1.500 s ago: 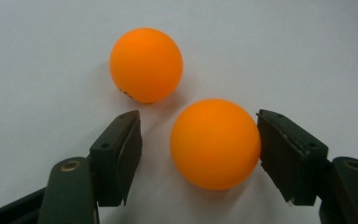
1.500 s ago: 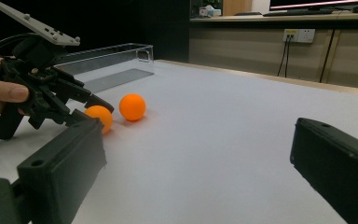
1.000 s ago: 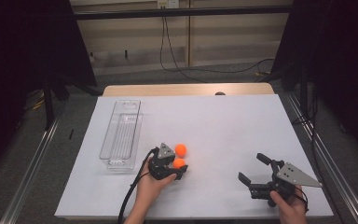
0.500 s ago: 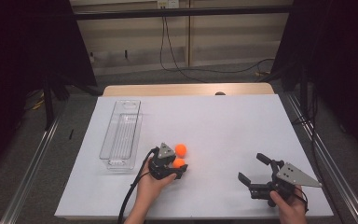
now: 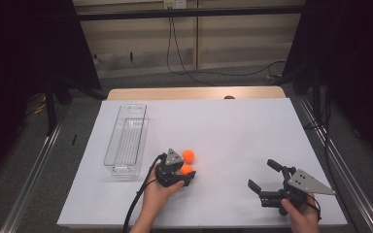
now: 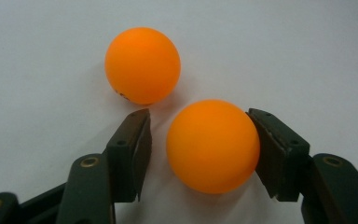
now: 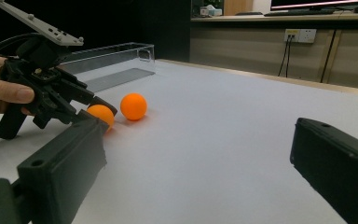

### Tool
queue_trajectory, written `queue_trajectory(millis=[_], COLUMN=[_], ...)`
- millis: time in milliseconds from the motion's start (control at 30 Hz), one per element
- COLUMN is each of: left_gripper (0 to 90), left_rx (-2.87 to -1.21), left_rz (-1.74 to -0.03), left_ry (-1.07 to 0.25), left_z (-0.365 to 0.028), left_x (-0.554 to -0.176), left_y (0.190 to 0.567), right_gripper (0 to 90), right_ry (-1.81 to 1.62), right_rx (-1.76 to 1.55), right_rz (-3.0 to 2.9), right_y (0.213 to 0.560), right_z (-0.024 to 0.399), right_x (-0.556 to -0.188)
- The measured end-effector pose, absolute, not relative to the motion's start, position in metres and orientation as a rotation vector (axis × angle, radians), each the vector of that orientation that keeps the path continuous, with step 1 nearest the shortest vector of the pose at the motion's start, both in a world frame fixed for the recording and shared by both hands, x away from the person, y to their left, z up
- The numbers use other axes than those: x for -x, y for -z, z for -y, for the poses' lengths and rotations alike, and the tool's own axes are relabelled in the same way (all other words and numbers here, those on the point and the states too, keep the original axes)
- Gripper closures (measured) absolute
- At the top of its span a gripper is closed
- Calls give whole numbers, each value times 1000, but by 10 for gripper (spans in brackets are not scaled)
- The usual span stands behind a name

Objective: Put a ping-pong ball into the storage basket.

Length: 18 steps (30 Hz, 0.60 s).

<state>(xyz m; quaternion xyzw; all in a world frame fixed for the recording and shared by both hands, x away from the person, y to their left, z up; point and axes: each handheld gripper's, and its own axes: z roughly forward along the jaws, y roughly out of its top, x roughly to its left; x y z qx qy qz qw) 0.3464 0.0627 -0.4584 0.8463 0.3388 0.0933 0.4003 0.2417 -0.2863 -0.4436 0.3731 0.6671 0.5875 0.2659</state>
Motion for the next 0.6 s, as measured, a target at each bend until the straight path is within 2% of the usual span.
queue_trajectory(millis=[600], left_gripper=[499], left_rx=[-2147], left_rz=[-876], left_ry=[-249], left_z=[-64], left_x=[-345], left_y=[457], right_gripper=[26], right_ry=[-1590], right_rx=[-1013], right_rz=[-1798], right_y=[444], right_z=[287], right_x=[-243])
